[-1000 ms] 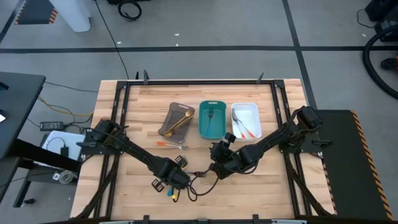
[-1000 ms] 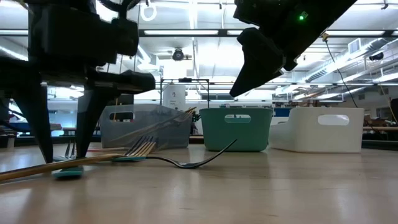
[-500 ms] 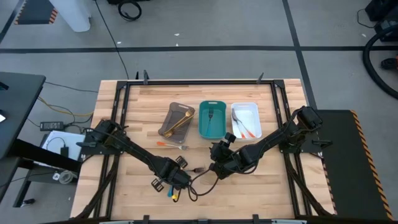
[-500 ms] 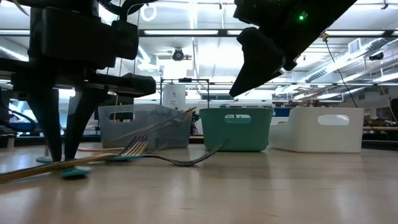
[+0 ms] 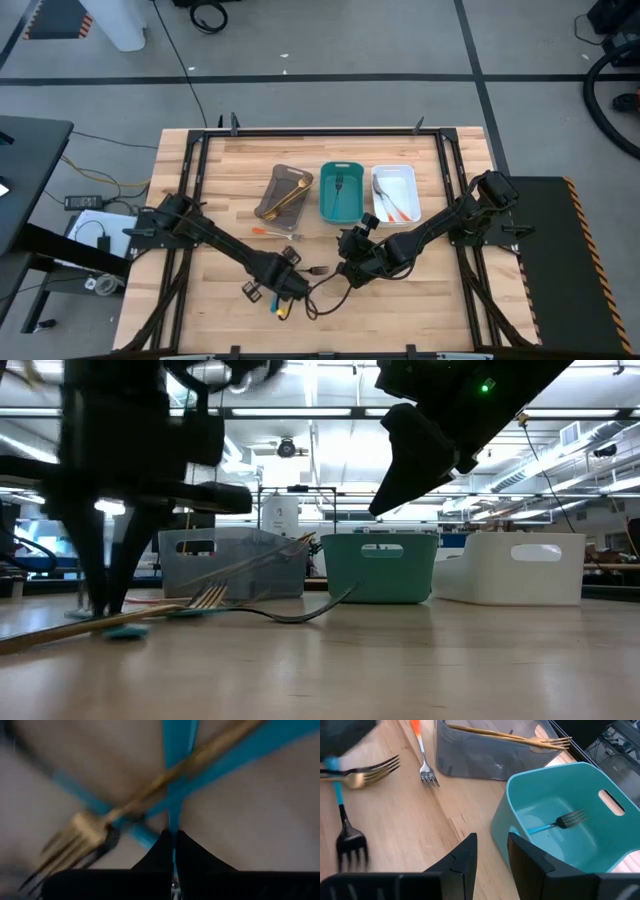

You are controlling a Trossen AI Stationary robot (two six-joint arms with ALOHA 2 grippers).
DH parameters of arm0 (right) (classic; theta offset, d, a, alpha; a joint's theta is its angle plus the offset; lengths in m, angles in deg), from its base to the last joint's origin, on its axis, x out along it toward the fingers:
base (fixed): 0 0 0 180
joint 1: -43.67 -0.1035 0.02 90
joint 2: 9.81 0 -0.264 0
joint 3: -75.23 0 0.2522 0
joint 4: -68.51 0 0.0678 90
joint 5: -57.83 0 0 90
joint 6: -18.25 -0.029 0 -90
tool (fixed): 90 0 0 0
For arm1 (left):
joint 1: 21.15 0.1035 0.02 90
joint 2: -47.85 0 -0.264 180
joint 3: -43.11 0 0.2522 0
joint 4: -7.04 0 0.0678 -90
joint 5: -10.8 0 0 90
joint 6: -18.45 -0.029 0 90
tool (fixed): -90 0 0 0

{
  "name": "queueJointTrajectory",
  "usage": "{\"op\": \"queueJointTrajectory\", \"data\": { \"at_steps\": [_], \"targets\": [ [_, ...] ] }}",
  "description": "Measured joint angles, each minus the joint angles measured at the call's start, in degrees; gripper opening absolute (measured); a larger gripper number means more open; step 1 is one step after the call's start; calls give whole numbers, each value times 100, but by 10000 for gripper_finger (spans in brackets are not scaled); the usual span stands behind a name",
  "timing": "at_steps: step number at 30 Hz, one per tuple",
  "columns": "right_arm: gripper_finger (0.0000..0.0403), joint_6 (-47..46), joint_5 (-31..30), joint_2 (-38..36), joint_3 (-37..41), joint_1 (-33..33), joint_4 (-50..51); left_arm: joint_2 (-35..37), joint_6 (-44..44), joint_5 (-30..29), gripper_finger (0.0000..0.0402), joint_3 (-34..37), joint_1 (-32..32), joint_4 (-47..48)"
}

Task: Sort silverware by color (type)
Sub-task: Put the blue fork into the green bin

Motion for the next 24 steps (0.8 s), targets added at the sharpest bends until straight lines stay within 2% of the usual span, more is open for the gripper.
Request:
{"op": "queueJointTrajectory", "data": {
  "at_steps": [4, 24],
  "targets": [
    [115, -2, 0, 0, 0, 0, -14, 6, -125, -56, 11, -258, 155, 246],
    [115, 17, 4, 0, 0, 0, -10, 31, -265, 2, 11, -291, 427, 1327]
  ]
}}
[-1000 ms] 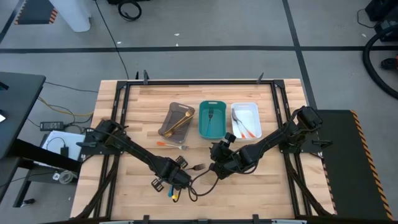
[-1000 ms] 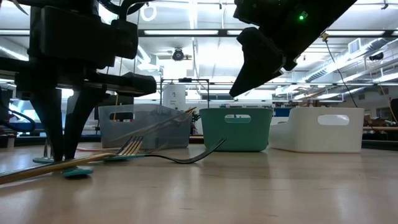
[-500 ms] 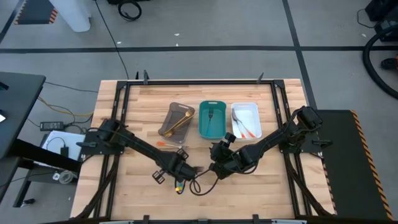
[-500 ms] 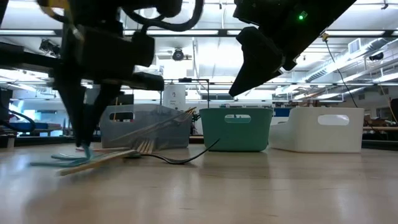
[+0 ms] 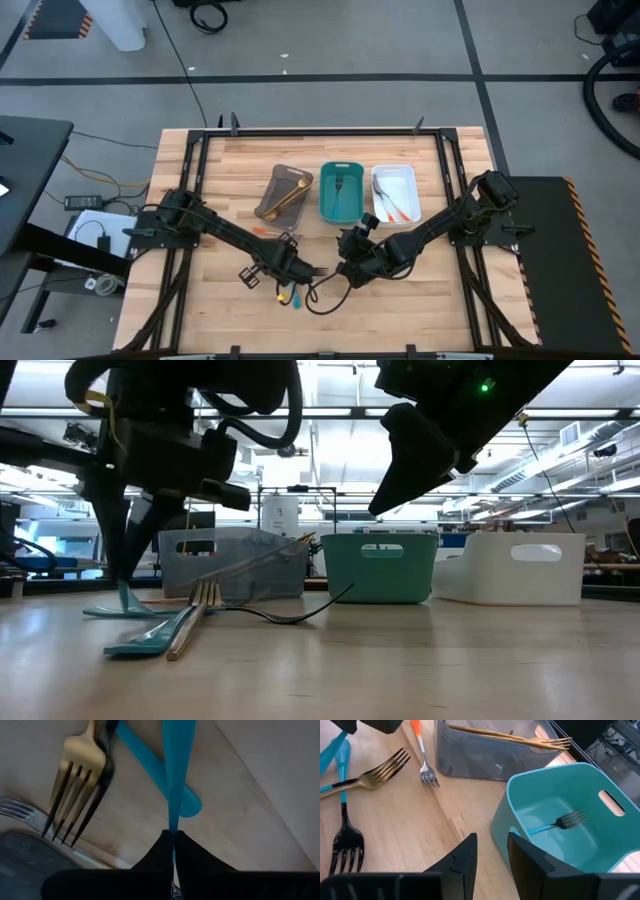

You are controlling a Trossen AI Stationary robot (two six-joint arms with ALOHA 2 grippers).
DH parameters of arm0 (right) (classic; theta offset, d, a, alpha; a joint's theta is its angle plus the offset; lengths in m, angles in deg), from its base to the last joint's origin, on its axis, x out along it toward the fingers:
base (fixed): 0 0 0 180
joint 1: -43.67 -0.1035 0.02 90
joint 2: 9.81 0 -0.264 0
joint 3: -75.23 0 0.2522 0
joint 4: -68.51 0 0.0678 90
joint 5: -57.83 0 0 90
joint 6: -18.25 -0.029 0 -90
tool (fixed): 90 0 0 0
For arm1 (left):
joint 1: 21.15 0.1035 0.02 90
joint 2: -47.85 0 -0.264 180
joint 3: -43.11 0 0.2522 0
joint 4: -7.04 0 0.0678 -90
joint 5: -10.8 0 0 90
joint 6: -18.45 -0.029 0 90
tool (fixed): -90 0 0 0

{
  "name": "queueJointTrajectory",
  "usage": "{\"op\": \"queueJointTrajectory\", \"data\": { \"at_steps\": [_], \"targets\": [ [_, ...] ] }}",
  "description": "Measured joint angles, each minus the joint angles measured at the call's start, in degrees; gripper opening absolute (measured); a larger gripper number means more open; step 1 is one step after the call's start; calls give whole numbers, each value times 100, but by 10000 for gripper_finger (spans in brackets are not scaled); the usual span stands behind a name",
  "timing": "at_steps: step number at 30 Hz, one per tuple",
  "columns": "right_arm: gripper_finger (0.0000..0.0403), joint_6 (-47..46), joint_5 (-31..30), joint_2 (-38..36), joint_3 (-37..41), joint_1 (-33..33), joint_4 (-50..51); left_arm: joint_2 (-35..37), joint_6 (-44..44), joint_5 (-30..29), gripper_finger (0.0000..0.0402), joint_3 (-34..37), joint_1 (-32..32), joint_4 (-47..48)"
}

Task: Sort silverware by color (type)
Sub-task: Put the blue fork into the green bin

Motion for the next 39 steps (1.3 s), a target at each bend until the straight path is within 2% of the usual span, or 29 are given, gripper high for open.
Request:
{"op": "queueJointTrajectory", "data": {
  "at_steps": [6, 9, 16, 24, 32, 39],
  "targets": [
    [115, -6, -17, 0, 0, -2, 75, 8, 11, -3, 11, 0, -5, 169],
    [115, -173, -140, 0, 0, -52, 433, 8, 20, -152, 11, -1, -5, 263],
    [115, -1325, -479, -79, 0, -181, 1732, 8, 191, -466, 12, -50, -6, 386],
    [115, -2419, -625, -159, 0, -223, 2606, 21, 288, -576, 12, -861, 105, 803],
    [115, -3372, -665, -224, -3, -429, 3407, 21, -203, -939, 12, -1512, 298, 864],
    [115, -3935, -780, -328, -2, -738, 3728, 21, -880, -1130, 12, -1628, 461, 855]
  ]
}}
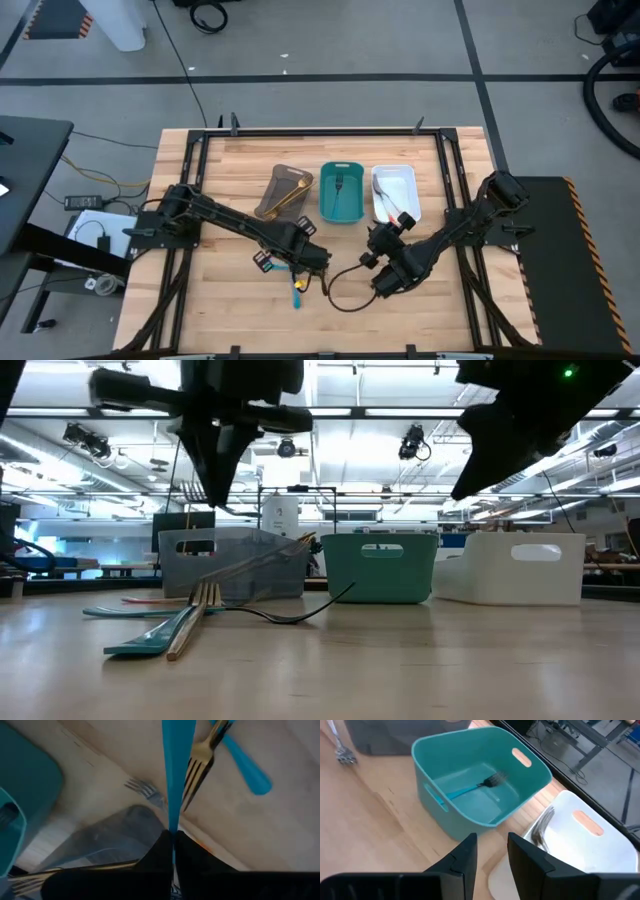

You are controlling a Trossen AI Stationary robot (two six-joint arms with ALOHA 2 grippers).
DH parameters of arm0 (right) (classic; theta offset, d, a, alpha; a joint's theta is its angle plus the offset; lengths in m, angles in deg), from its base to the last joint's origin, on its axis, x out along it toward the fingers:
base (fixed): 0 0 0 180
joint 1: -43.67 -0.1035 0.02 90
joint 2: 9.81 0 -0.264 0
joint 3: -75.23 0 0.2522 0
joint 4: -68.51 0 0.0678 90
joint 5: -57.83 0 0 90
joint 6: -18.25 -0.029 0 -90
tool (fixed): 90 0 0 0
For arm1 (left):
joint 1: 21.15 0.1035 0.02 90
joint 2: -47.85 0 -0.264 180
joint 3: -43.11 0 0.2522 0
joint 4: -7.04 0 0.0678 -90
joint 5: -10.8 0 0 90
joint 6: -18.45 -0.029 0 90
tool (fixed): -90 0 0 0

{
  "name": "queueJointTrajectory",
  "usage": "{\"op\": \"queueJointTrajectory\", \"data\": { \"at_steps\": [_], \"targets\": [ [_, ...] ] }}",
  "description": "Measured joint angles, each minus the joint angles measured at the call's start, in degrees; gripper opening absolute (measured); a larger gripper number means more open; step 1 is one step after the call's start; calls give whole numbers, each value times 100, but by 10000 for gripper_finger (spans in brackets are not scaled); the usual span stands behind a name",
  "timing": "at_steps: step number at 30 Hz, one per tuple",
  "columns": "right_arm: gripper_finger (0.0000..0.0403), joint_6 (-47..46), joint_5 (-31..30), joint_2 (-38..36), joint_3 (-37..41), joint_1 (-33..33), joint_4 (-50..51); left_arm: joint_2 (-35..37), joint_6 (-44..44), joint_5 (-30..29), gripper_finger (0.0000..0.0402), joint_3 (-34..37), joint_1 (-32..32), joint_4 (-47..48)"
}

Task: Sort silverware by color (type)
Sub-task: Put the blue fork into the green bin

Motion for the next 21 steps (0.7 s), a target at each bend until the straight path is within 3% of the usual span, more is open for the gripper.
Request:
{"op": "queueJointTrajectory", "data": {
  "at_steps": [13, 21],
  "targets": [
    [115, -426, 135, 0, 0, -710, 123, -2, -1575, -911, 12, 0, 347, -366],
    [115, -1335, 413, 23, 0, -1067, 100, -2, -2766, -1372, 12, 0, 437, -905]
  ]
}}
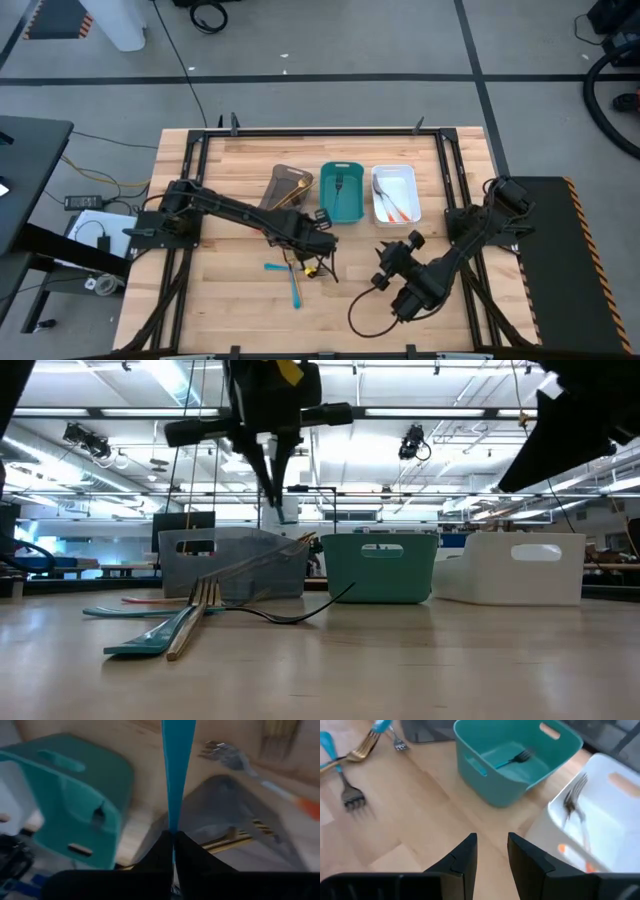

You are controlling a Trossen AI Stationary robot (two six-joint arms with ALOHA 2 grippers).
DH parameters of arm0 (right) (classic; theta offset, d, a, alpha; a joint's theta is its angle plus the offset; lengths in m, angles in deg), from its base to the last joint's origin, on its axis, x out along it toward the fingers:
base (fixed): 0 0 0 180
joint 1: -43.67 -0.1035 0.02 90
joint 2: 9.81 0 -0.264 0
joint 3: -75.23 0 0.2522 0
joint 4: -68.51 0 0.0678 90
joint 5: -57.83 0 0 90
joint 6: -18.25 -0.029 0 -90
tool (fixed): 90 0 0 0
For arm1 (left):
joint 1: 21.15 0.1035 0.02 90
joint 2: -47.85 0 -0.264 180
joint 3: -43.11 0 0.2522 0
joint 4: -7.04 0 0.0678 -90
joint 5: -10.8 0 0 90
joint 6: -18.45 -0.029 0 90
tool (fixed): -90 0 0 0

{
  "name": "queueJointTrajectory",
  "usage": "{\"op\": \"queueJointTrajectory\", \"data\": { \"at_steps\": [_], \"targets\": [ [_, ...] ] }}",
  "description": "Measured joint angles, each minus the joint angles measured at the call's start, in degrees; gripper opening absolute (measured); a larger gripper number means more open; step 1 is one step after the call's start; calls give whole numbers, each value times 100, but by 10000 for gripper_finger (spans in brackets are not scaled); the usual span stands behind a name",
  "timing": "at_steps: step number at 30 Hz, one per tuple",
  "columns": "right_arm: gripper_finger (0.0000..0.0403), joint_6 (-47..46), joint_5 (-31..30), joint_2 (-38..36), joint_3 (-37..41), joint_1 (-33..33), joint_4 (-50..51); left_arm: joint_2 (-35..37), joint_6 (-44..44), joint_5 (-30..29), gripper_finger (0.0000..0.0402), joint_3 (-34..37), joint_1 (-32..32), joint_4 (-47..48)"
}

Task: Sort silverware by color (type)
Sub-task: Put the blue fork into the green bin

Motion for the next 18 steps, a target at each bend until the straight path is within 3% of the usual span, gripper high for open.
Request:
{"op": "queueJointTrajectory", "data": {
  "at_steps": [9, 18],
  "targets": [
    [115, -335, 105, 60, 0, -183, -482, 0, -642, -918, 12, 0, 249, -628],
    [115, -90, 61, 63, 0, -196, -708, 0, -1146, -1145, 12, 0, 773, -1562]
  ]
}}
